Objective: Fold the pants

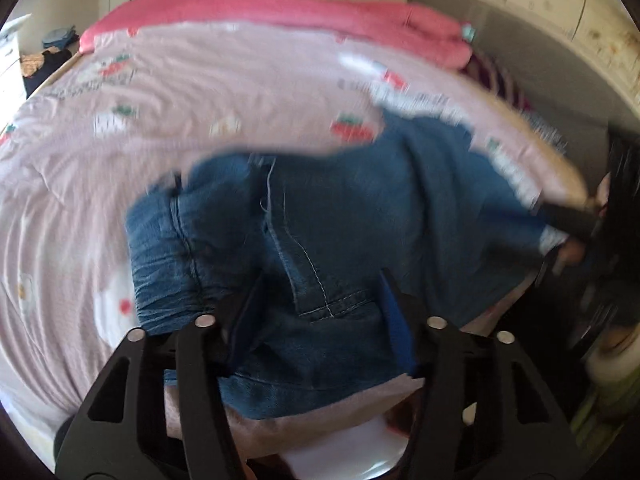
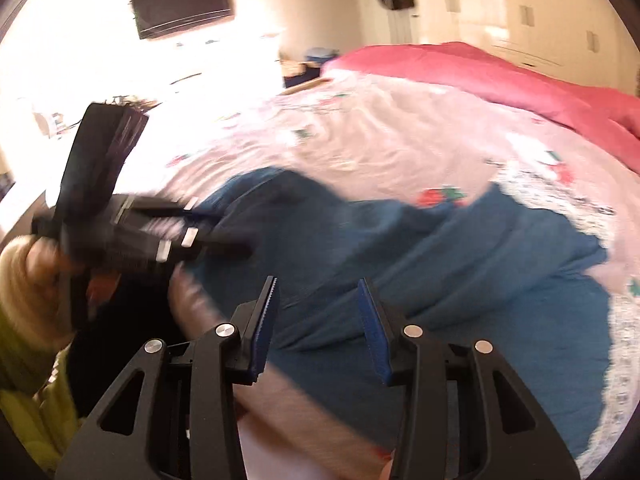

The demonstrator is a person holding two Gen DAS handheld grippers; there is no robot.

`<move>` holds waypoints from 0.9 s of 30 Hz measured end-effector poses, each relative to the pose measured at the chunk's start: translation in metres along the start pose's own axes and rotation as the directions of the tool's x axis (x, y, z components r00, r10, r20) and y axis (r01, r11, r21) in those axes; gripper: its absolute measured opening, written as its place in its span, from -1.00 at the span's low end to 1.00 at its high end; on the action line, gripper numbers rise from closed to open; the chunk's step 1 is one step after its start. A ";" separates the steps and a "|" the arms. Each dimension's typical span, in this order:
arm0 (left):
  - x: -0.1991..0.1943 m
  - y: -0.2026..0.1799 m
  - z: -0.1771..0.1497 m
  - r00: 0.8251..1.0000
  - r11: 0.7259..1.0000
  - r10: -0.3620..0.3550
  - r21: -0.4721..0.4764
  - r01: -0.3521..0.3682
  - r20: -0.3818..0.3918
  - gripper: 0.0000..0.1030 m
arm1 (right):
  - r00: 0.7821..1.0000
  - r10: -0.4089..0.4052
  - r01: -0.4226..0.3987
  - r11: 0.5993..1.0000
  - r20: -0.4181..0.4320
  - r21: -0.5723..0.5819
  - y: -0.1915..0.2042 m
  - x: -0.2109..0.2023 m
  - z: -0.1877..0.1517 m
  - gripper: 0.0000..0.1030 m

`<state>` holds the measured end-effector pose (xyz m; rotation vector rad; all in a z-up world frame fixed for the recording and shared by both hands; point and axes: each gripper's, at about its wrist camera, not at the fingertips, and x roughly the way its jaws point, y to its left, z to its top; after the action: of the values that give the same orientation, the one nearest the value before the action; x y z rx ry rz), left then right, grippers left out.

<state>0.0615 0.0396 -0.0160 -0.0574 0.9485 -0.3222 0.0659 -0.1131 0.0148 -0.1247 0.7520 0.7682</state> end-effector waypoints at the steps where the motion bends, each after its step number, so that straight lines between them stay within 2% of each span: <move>1: 0.009 0.000 -0.004 1.000 1.000 0.003 -0.001 -0.003 -0.020 -0.12 | 1.000 -0.007 0.008 0.999 -0.008 0.032 -0.008 0.006 0.002 -0.22; 2: 0.014 0.002 -0.008 1.000 1.000 0.007 -0.007 -0.007 -0.023 -0.13 | 1.000 -0.013 0.014 0.999 -0.017 0.044 -0.012 0.010 0.003 -0.22; 5: 0.017 0.003 -0.010 1.000 1.000 0.017 -0.002 -0.017 -0.014 -0.13 | 0.991 -0.059 0.070 0.993 -0.119 0.091 -0.029 0.033 -0.005 -0.21; 8: 0.017 -0.001 -0.009 0.999 0.999 0.034 0.010 -0.034 -0.005 -0.12 | 0.986 -0.048 0.070 0.988 -0.158 0.140 -0.041 0.047 -0.013 -0.21; 9: 0.013 -0.001 -0.008 1.000 1.000 0.029 0.003 -0.029 -0.002 -0.12 | 0.987 -0.046 0.068 0.988 -0.151 0.142 -0.040 0.045 -0.013 -0.21; 11: -0.005 0.000 -0.006 0.999 1.000 0.011 -0.022 -0.010 0.036 0.02 | 0.993 -0.044 0.059 0.989 -0.111 0.136 -0.038 0.030 -0.010 -0.18; 12: -0.015 -0.001 -0.005 0.998 1.000 0.010 -0.030 -0.008 0.057 0.24 | 0.996 -0.051 0.061 0.988 -0.077 0.140 -0.039 0.020 -0.008 -0.11; 13: -0.030 -0.004 -0.002 0.996 0.999 0.015 -0.029 -0.013 0.088 0.37 | 0.997 -0.053 0.061 0.987 -0.055 0.147 -0.043 0.013 -0.006 -0.04; 17: -0.060 -0.023 0.013 0.985 0.999 0.015 0.028 -0.020 0.169 0.49 | 0.995 -0.095 0.086 0.978 0.036 0.192 -0.067 -0.015 0.017 0.12; 19: -0.059 -0.036 0.025 0.980 0.998 -0.044 0.048 0.035 0.192 0.62 | 0.986 -0.153 0.139 0.970 0.058 0.200 -0.084 -0.020 0.032 0.25; 22: -0.032 -0.056 0.041 0.984 0.995 -0.089 0.067 0.080 0.154 0.62 | 0.976 -0.207 0.187 0.954 0.065 0.233 -0.112 -0.023 0.051 0.40; 24: -0.013 -0.071 0.050 0.982 0.987 -0.145 0.079 0.137 0.117 0.57 | 0.973 -0.226 0.207 0.948 0.053 0.243 -0.130 -0.019 0.060 0.42; 26: 0.010 -0.082 0.058 0.969 0.969 -0.242 0.071 0.238 0.051 0.33 | 0.965 -0.257 0.238 0.940 0.047 0.246 -0.143 -0.016 0.065 0.45; 27: 0.021 -0.086 0.056 0.966 0.964 -0.258 0.065 0.256 0.027 0.12 | 0.965 -0.260 0.243 0.939 0.039 0.244 -0.148 -0.013 0.067 0.47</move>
<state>0.0972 -0.0534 0.0166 -0.1304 0.8966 -0.5887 0.1976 -0.2038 0.0491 0.0228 0.7380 0.4328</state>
